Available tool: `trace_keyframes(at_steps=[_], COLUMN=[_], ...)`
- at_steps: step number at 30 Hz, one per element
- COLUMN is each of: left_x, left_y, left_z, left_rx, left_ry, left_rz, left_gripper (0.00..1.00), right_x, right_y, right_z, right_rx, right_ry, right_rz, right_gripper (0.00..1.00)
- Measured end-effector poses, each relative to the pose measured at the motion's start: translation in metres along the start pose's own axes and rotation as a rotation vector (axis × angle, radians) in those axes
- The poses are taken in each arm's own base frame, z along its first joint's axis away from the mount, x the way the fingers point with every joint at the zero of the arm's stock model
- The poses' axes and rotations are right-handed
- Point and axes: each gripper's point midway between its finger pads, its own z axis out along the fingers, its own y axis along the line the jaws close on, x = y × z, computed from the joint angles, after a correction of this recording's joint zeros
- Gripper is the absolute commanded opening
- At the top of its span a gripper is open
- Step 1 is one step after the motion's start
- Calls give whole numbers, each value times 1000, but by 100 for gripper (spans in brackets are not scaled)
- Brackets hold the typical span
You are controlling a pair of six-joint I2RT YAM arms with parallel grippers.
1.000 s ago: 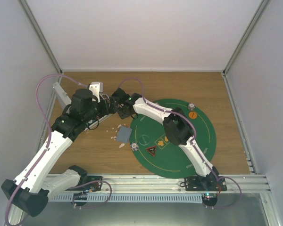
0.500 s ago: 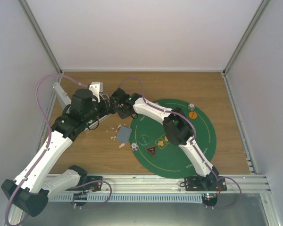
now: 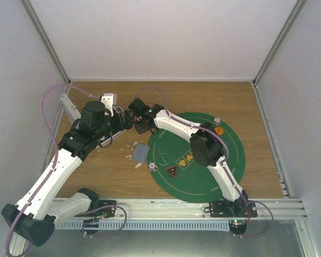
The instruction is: Distribute texas hold em gaming equipment
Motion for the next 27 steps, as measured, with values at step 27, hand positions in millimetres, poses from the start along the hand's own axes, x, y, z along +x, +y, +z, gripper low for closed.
trace_keyframes(at_steps=[27], left_x=[4], left_y=[2], left_z=[2], left_rx=[-6], left_ry=[8], left_rz=[-1], left_gripper=[99], right_x=[185], right_y=[26], right_z=[-97], right_rx=[-184], right_ry=[24], right_rz=[-211], right_gripper=[41])
